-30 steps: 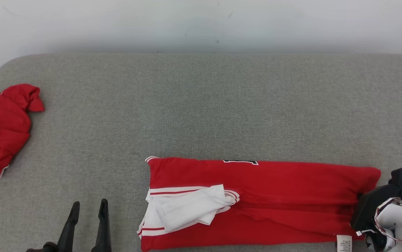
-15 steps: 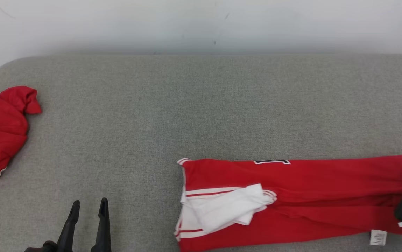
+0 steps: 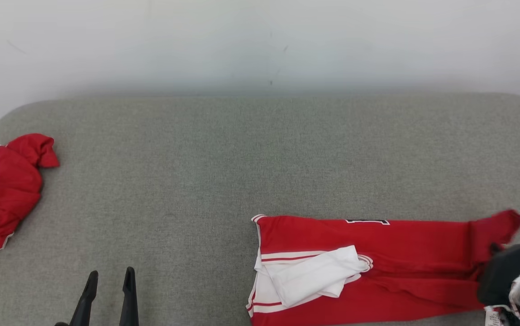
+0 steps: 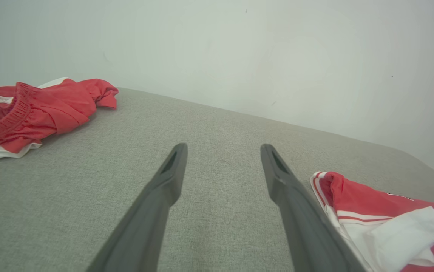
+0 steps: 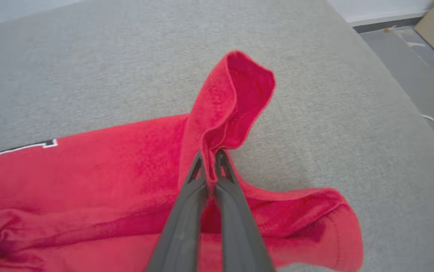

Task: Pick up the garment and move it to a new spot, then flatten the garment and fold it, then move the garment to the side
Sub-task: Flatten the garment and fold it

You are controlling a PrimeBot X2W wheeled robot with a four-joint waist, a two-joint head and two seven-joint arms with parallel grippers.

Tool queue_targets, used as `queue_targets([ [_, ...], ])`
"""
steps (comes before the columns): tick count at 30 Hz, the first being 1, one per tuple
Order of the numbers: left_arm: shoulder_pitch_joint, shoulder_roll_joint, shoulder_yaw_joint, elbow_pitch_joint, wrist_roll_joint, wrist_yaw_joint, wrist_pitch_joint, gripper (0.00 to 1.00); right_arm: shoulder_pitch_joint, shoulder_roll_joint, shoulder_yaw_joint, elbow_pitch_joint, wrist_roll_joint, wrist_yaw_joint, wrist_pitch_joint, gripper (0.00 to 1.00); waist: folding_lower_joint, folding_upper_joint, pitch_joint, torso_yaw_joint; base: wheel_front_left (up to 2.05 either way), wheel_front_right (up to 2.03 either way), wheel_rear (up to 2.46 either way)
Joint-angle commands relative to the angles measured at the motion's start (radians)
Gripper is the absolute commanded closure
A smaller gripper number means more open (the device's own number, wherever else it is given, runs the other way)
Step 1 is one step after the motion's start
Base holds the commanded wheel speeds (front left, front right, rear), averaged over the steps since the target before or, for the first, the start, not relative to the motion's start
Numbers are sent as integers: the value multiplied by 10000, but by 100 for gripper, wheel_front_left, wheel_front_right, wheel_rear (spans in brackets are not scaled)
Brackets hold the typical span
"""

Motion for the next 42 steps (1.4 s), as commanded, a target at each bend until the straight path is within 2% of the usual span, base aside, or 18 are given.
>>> queue_targets([
  [1,139,1,13,-15,100,27,-4,0,182,94,308,-275,136,-24,70,100,-1,-2,-223,-29,0,0,0],
  [6,266,1,-39,-37,193,126,-4,0,482,475,2175,-1175,484,-24,390,100,-1,-2,-446,3,0,0,0],
  [7,294,1,-94,-33,207,166,-4,0,418,563,2907,-1295,657,-24,443,100,-1,-2,-516,51,0,0,0],
  [8,323,-1,-124,-33,190,175,-4,0,355,601,3219,-1301,800,-24,470,100,-1,-2,-540,82,0,0,0],
  [13,459,1,-362,-52,110,231,-4,0,19,767,4590,-1005,1227,-24,372,100,-1,-2,-590,328,0,0,0],
  [22,502,1,-700,81,-29,388,-4,0,-476,843,6434,-18,2408,-24,-11,100,-1,-2,-653,733,0,0,0],
  [26,412,1,-759,149,-53,467,-4,0,-752,834,7015,583,2829,-24,-303,100,-1,-2,-648,824,0,0,0],
  [39,79,1,-937,324,-156,474,-4,0,-2033,840,7614,2743,3521,-24,-1377,100,-1,-2,-460,1058,0,0,0],
  [40,50,1,-928,344,-171,463,-4,0,-2158,838,7686,2868,3622,-24,-1482,92,-1,-2,-449,1075,0,0,0],
  [41,26,1,-918,358,-189,447,-4,0,-2251,839,7812,2983,3743,-24,-1552,51,-1,-2,-436,1091,0,0,0],
  [42,7,1,-904,370,-203,431,-4,0,-2302,843,7901,3113,3931,-24,-1622,0,-1,-2,-422,1105,0,0,0],
])
